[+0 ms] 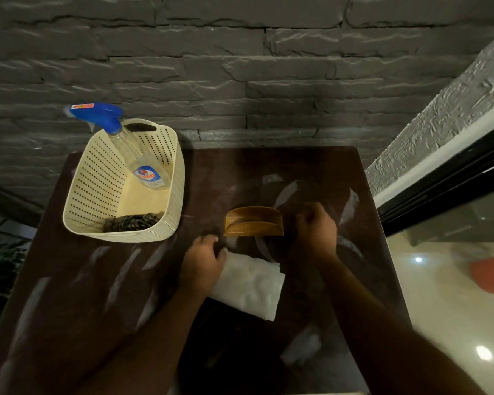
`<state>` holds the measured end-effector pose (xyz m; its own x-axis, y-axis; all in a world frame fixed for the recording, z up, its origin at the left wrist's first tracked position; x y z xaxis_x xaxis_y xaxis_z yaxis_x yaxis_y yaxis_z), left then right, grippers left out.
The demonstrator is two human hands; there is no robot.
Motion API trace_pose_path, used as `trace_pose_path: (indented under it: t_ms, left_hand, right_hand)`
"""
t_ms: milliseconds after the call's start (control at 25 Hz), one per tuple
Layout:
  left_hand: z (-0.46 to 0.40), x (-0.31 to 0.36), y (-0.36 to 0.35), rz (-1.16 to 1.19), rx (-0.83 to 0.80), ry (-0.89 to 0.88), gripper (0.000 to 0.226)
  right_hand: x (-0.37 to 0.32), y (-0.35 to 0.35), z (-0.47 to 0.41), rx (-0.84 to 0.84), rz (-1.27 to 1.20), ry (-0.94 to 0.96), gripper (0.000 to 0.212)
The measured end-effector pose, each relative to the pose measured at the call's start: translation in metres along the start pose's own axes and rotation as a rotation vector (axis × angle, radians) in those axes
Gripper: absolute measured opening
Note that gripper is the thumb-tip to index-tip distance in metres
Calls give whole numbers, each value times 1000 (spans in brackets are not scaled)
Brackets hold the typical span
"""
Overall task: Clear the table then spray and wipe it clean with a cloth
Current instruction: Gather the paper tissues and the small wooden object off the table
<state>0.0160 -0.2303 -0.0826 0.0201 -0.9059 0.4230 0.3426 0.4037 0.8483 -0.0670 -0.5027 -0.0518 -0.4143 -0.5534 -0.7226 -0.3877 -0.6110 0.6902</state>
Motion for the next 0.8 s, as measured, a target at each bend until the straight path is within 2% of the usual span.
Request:
trace_pose_path:
  t_ms: [80, 120, 200, 280, 360, 440, 560, 680, 760, 800]
  left_hand:
    - [21, -8, -30, -267, -229, -73, 68]
    - [30, -5, -39, -378, -254, -170, 75]
    - [41, 4, -45, -478, -232, -313, 82]
    - [39, 14, -43, -499, -204, -374, 86]
    - [38, 26, -41, -542, -188, -473, 87]
    - [39, 33, -45, -600, -226, -558, 82]
    - [36, 30, -51, -643, -322, -469, 68]
    - [39, 33, -51, -676, -369, -428, 34]
    - [44, 37, -49, -613, -413, -463, 18]
    - [45, 40, -43, -527, -426, -478, 13]
  right_hand:
    - [13, -4, 35, -17, 0, -71, 19]
    - [15, -13, 52, -80, 17, -74, 18]
    - [13, -39, 83, -268, 111, 0, 26]
    - [8, -58, 101, -433, 236, 115, 38]
    - [-3, -66, 103, -499, 330, 208, 46]
    - [-11, -73, 100, -528, 386, 256, 52]
    - [-16, -88, 98, -612, 500, 290, 64]
    - [-16, -94, 97, -695, 551, 286, 78]
    - [-20, -99, 101, -786, 539, 309, 78]
    - [-24, -100, 102, -833, 527, 334, 71]
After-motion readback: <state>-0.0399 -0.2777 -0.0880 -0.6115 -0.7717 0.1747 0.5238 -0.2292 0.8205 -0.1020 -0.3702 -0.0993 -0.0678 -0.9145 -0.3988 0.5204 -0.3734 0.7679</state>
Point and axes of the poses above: each hand's wrist, its own z-axis away from the middle knuckle, its own y-axis out of the back of the hand, x = y × z, the point moved 8 cm from there along -z, towards the middle knuckle, and after that the axes turned 11 degrees about y, right-handed, at the moved point
